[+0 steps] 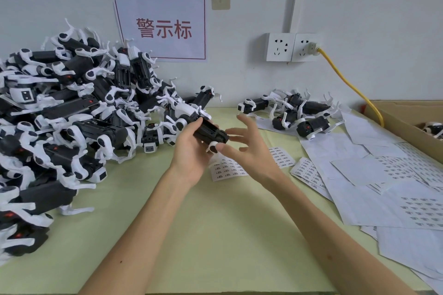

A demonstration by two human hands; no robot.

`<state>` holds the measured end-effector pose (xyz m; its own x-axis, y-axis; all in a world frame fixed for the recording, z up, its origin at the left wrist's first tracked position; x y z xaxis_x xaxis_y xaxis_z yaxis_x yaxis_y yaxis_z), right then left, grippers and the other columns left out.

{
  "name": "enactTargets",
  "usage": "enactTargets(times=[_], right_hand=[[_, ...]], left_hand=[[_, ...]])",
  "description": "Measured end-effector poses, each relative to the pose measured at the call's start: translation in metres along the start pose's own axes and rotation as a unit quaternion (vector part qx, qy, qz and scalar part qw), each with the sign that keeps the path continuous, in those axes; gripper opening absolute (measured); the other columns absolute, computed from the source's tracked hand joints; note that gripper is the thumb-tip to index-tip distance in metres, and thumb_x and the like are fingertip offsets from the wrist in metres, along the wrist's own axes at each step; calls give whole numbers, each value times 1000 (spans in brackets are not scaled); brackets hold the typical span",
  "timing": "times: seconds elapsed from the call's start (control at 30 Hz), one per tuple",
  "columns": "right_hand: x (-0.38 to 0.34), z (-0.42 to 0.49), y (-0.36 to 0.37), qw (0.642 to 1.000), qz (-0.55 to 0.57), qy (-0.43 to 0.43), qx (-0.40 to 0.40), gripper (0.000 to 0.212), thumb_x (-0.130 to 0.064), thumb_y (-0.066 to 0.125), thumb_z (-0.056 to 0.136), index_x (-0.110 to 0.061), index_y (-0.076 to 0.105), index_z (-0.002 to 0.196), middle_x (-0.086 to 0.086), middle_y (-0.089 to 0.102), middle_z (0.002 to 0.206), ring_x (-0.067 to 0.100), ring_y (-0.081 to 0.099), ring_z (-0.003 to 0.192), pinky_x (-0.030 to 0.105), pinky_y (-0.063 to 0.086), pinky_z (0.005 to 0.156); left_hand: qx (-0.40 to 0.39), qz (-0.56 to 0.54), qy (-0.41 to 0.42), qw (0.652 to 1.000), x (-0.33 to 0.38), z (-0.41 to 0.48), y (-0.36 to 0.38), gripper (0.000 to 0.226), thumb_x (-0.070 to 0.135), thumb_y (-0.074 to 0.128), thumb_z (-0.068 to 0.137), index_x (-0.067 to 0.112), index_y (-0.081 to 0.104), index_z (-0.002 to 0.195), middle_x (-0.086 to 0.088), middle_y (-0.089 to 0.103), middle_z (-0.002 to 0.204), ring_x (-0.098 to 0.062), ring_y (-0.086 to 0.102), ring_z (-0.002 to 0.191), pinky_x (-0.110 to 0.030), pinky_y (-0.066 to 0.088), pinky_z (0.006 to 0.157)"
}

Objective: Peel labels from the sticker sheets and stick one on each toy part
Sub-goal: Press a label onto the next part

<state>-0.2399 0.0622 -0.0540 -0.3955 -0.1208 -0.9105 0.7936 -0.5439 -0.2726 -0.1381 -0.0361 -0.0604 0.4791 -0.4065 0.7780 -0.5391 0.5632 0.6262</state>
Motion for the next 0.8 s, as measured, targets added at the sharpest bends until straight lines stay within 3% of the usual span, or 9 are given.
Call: enactTargets(times=[0.07,0.2,0.37,0.57,0.7,0.8], right_hand=[[-1,0,1,1000,6,-3,4,81,-34,82,85,-32,33,149,-9,62,127,9,61,119,36,50,101],[-6,0,-5,998,33,-27,47,69,-25,81,86,-31,41,142,-8,66,116,5,68,105,40,53,99],[-4,1,-4,998,58,-23,24,79,-21,81,86,-31,34,149,-12,60,131,8,60,120,42,55,97],[-2,4,-8,997,68,-8,30,70,-31,75,91,-31,37,149,-16,63,129,2,57,122,19,44,89],[-3,2,-5,998,58,-15,7,75,-28,80,88,-33,36,148,-7,61,131,8,58,122,29,54,92],[-3,4,-8,993,100,-24,51,69,-28,83,85,-34,43,142,-4,68,122,11,64,115,32,53,93]], left_hand=[[-25,-14,-11,1000,-1,-2,3,42,37,57,91,8,53,121,-11,62,107,-24,62,93,-37,42,91],[-61,27,-27,997,-2,-4,7,48,46,51,93,11,51,126,-13,59,124,-21,62,98,-35,46,86],[-74,59,-10,995,-6,-5,11,55,50,45,97,6,54,129,-15,63,121,-22,60,104,-42,44,101],[-86,97,-10,992,-9,-4,12,47,55,43,98,16,61,114,-11,67,118,-18,61,106,-39,44,94],[-87,88,4,992,-8,-5,11,58,59,43,96,10,63,119,-12,71,117,-23,63,114,-48,43,107],[-83,110,-3,991,-8,-4,12,60,62,40,97,15,63,124,-8,70,125,-20,60,120,-47,41,108]])
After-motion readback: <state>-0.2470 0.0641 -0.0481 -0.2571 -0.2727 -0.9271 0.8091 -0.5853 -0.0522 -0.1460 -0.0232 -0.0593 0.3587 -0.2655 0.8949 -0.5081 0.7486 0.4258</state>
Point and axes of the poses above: each hand's wrist, its own z-axis towards the middle knuckle, its own y-axis out of the palm, x = y × z, the point moved 6 cm from there along z, towards the middle knuckle
